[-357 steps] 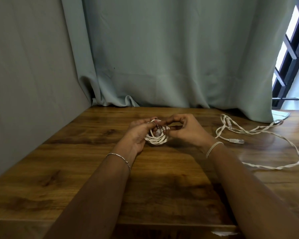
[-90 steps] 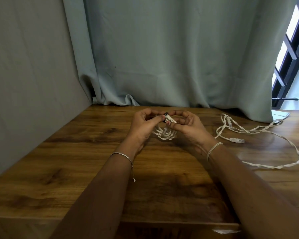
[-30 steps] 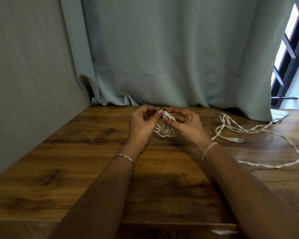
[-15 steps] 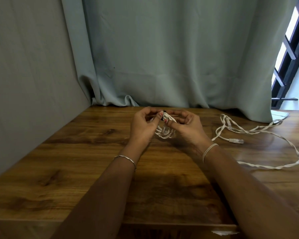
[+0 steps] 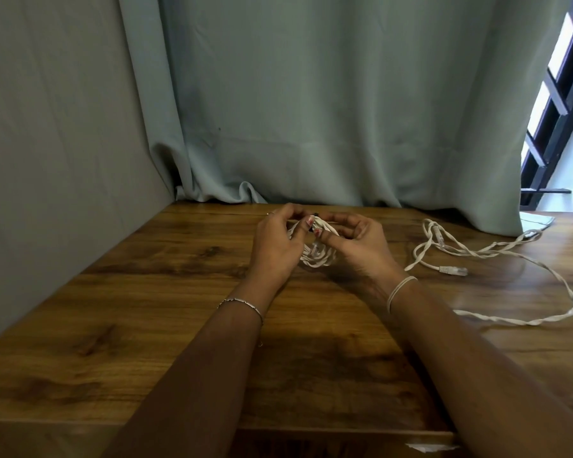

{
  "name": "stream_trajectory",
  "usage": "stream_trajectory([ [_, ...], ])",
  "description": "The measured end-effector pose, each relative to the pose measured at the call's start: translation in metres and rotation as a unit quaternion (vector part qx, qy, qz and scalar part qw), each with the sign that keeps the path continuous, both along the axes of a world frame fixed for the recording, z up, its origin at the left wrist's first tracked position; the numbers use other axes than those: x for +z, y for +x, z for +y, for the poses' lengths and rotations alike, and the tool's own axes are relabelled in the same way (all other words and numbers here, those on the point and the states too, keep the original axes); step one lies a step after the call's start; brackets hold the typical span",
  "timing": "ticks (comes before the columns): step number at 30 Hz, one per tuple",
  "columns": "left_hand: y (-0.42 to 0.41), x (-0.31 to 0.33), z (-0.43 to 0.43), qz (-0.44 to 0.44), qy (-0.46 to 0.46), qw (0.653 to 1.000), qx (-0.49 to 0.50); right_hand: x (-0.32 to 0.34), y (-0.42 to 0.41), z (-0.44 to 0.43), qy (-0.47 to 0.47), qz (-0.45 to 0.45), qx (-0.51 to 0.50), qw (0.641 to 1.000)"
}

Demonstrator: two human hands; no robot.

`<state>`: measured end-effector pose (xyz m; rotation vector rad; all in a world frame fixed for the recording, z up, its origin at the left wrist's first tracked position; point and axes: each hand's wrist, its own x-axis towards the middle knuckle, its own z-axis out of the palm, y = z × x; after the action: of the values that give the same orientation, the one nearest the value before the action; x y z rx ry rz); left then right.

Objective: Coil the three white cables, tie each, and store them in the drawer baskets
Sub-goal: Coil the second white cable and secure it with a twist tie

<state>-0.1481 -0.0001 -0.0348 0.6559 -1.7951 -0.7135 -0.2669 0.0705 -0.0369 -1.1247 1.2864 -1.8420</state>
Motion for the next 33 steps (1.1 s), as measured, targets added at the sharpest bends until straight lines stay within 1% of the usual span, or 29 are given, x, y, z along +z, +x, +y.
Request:
stream_trajectory([
  [3, 0.000, 0.002, 0.000, 0.019, 0.062, 0.997, -0.035, 0.000, -0.001, 0.001, 0.001, 0.000, -0.001, 1.000],
  [7, 0.003, 0.004, 0.000, 0.086, 0.191, 0.971, -0.116, -0.001, -0.003, 0.001, -0.002, 0.002, 0.004, 1.000],
  [13, 0.009, 0.007, 0.000, 0.138, 0.289, 0.935, -0.150, -0.003, -0.002, 0.001, -0.007, 0.019, 0.016, 1.000],
  [15, 0.013, 0.008, 0.000, 0.136, 0.326, 0.919, -0.173, -0.002, -0.002, 0.001, -0.010, 0.018, 0.023, 1.000],
  [19, 0.019, 0.009, -0.003, 0.119, 0.372, 0.899, -0.199, -0.002, -0.003, 0.003, -0.005, 0.014, 0.044, 0.999],
  [23, 0.021, 0.010, -0.003, 0.136, 0.412, 0.872, -0.226, -0.002, -0.001, 0.004, -0.008, 0.005, 0.071, 0.997],
  [28, 0.024, 0.009, -0.002, 0.150, 0.447, 0.841, -0.266, 0.000, -0.003, 0.008, 0.010, -0.002, 0.103, 0.995],
  [30, 0.025, 0.009, -0.003, 0.148, 0.456, 0.834, -0.274, 0.000, -0.004, 0.008, 0.021, 0.011, 0.107, 0.994],
  [33, 0.026, 0.009, -0.004, 0.130, 0.453, 0.834, -0.286, -0.001, -0.005, 0.008, 0.028, 0.018, 0.113, 0.993],
])
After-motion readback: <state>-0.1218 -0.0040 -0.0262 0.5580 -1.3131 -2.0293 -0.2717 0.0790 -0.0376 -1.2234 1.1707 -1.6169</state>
